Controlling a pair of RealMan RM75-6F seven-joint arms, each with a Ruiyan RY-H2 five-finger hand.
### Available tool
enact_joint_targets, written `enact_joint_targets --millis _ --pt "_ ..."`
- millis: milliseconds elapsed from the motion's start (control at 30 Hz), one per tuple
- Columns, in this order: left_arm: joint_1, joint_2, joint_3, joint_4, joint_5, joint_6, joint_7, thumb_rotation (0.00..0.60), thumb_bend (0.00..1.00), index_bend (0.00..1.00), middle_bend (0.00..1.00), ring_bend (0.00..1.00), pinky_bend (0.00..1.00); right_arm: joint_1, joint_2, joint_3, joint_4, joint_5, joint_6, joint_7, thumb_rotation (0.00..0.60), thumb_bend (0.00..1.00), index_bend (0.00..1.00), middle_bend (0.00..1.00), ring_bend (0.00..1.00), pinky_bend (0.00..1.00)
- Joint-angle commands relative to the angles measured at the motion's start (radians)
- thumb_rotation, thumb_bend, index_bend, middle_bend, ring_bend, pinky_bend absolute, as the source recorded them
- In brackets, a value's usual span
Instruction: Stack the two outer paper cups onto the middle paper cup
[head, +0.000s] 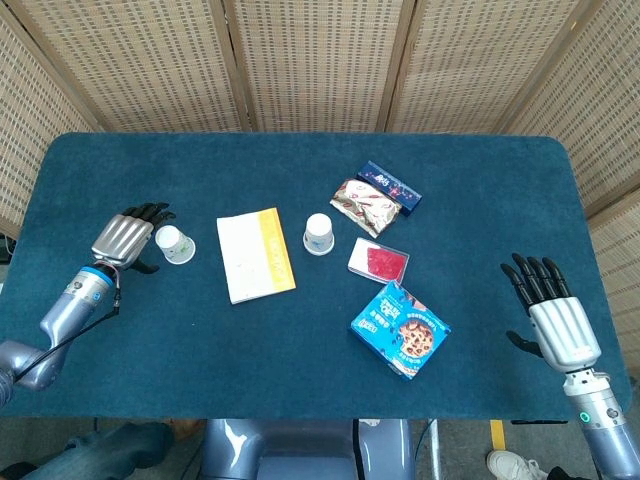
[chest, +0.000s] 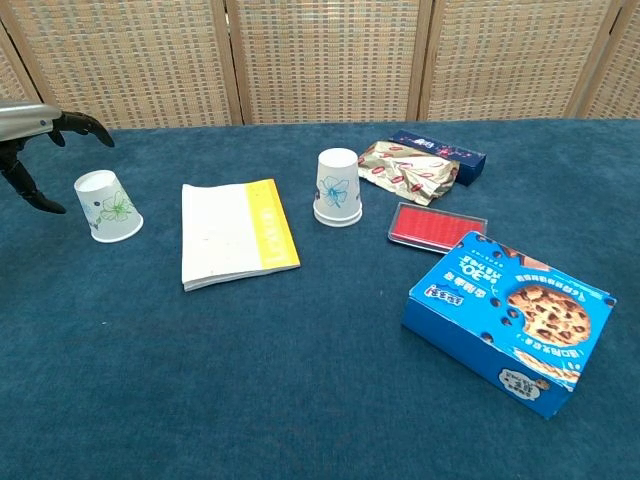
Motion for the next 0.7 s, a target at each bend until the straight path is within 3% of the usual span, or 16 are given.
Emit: enact_joint_targets --millis 33,200,367,567,700 --pt "-0.024 -0.032 -0.003 0.040 -0.020 -0.028 -0.001 0.600 0.11 0.21 0.14 0.14 0.22 -0.005 -0.001 0.010 0.003 0.002 -0.011 -0.003 0.600 0.00 0.00 0.00 0.00 0.00" --pt "-0.049 -0.062 -0.004 0.085 -0.048 -0.067 0.002 0.600 0.11 0.21 0.14 0.14 0.22 -0.014 -0.002 0.027 0.005 -0.002 -0.022 -0.004 0.600 0.00 0.00 0.00 0.00 0.00" --pt "-0.065 -0.095 -0.004 0.125 -0.065 -0.090 -0.024 0.600 0.12 0.27 0.21 0.19 0.26 -0.021 -0.001 0.041 0.011 -0.004 -0.034 -0.017 0.600 0.00 0.00 0.00 0.00 0.00" --pt "-0.076 -0.130 -0.005 0.178 -0.069 -0.077 -0.036 0.600 0.24 0.48 0.38 0.35 0.39 -0.030 -0.001 0.056 0.010 -0.011 -0.038 -0.015 0.600 0.00 0.00 0.00 0.00 0.00" --pt "-0.080 -0.132 -0.007 0.184 -0.082 -0.080 -0.022 0.600 0.32 0.54 0.44 0.39 0.44 -0.037 0.002 0.065 0.010 -0.015 -0.037 -0.005 0.600 0.00 0.00 0.00 0.00 0.00"
